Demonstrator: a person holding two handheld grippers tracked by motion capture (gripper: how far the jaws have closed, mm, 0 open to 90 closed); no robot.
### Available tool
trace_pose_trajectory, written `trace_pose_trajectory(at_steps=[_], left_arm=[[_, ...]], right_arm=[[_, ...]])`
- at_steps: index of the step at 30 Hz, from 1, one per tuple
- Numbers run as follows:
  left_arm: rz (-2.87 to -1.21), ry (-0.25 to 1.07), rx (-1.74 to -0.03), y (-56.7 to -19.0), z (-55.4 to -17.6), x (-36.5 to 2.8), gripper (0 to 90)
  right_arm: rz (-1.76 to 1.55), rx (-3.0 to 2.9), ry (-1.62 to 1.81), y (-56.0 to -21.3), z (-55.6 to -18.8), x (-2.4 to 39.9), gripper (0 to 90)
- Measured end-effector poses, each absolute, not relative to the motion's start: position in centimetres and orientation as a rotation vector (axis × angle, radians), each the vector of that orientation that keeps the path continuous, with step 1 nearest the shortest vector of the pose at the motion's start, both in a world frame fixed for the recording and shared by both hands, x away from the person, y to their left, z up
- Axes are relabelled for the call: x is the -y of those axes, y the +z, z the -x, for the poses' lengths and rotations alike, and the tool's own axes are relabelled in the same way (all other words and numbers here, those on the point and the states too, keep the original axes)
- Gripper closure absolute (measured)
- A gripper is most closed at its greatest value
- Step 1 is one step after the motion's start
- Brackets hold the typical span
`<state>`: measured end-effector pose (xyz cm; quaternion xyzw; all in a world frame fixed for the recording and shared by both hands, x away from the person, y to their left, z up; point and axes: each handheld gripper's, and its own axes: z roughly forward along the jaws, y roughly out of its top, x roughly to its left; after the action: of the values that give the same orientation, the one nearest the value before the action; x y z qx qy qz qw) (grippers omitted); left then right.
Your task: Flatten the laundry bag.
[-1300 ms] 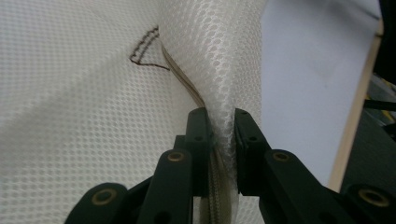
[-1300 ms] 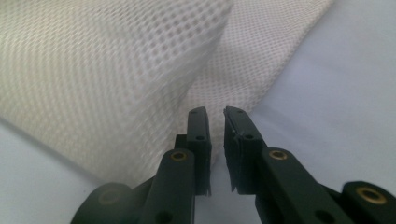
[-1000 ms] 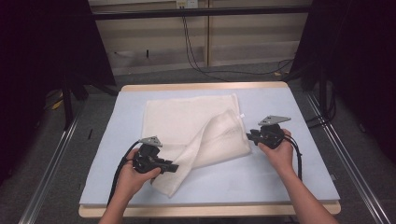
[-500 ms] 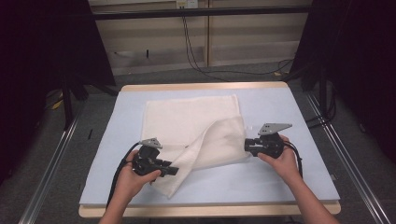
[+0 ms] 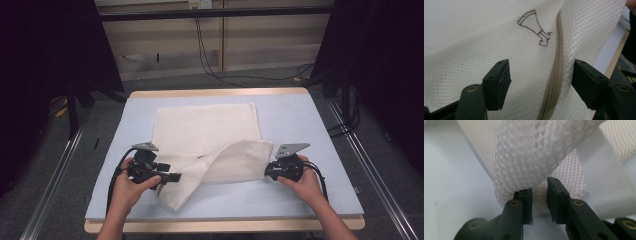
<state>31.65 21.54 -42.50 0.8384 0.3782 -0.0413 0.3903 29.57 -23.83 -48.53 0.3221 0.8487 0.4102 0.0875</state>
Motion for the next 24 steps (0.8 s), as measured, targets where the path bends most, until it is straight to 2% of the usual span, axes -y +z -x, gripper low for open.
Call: trace_pose_trajectory(at_steps=[1, 3, 6, 9, 17, 21, 24], left_arm=[[-2.118, -0.102, -0.987, -42.5, -31.8, -22.1, 29.6], [-2.106, -0.092, -1.027, -42.5, -31.8, -22.8, 27.8], [-2.099, -0.067, -1.084, -42.5, -31.9, -23.9, 26.3], [-2.09, 0.005, -1.209, -43.1, -32.1, -25.3, 26.1], [-2.151, -0.033, -1.273, -45.5, -32.5, -25.0, 26.3], [-2.192, -0.022, -1.282, -46.0, -32.4, -24.3, 32.1], [-2.199, 0.014, -1.304, -45.9, -32.2, -23.8, 40.5]], right_arm=[[-0.978, -2.531, 1.213, -48.5, -29.6, 23.8, 76.2], [-0.985, -2.552, 1.201, -48.4, -29.6, 23.8, 86.0], [-0.987, -2.559, 1.194, -48.4, -29.6, 23.7, 87.9], [-0.989, -2.554, 1.201, -48.3, -29.6, 23.8, 88.9], [-0.957, -2.52, 1.118, -47.7, -29.7, 23.6, 89.6], [-0.972, -2.392, 1.118, -47.3, -29.8, 24.1, 89.6], [-1.001, -2.304, 1.169, -47.1, -30.1, 24.7, 89.5]])
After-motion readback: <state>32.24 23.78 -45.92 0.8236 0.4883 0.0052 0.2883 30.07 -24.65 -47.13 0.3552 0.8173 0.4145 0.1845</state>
